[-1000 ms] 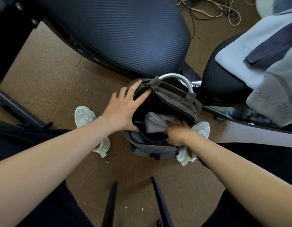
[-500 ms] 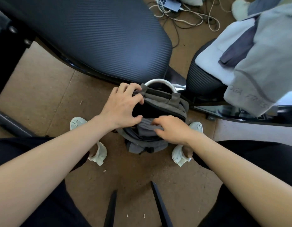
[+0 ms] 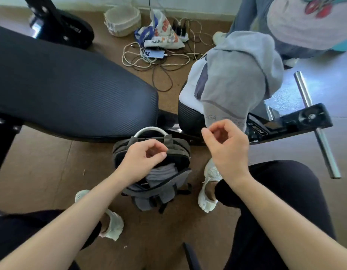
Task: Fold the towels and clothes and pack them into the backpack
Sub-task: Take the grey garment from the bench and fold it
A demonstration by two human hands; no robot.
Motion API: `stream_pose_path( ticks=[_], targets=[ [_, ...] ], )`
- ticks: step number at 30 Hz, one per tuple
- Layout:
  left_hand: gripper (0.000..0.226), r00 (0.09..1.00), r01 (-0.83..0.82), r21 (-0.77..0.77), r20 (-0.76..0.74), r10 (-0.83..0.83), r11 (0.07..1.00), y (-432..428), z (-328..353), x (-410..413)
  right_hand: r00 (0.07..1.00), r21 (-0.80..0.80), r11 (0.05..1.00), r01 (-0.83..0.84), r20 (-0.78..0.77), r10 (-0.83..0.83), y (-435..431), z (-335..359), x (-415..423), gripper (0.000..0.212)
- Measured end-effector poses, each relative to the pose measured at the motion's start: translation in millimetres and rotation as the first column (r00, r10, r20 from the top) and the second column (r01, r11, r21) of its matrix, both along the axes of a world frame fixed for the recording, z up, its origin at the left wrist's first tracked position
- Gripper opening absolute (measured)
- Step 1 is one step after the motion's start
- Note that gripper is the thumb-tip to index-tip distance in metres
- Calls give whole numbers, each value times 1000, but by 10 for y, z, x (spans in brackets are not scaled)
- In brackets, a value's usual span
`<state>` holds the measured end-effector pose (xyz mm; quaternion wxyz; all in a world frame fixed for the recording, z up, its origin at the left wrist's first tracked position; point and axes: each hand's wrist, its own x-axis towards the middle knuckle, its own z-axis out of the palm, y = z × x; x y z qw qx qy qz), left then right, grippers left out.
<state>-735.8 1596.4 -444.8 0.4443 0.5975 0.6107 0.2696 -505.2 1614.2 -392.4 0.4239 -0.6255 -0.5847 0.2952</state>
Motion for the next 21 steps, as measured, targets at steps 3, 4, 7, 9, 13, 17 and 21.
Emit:
stream_pose_path(
  ticks=[3,4,7,9,13,17,21],
  targets=[
    [15,998,5,53,64,-8,999,148,242,311,931,-107,943,314,-160,-328,151,-35,254,17],
    [16,997,13,73,75,-19,997,209,321,418,892,-167,910,380,-193,-408,226,-86,334,25],
    [27,997,-21,100,79,13,995,419,518,737,794,-371,835,406,-310,-524,443,-206,528,62],
    [39,994,-85,71,80,79,994,589,563,928,732,-466,829,309,-440,-520,552,-246,601,73],
    [73,969,-184,-115,149,200,976,921,565,1205,763,-422,864,273,-452,-462,604,-242,606,16],
    [41,940,-228,-187,212,266,955,1078,588,1320,884,-181,929,324,-292,-365,410,-135,533,19],
    [23,803,-299,-285,440,402,911,1075,762,1306,967,155,976,153,-227,-116,260,55,425,17]
  ],
)
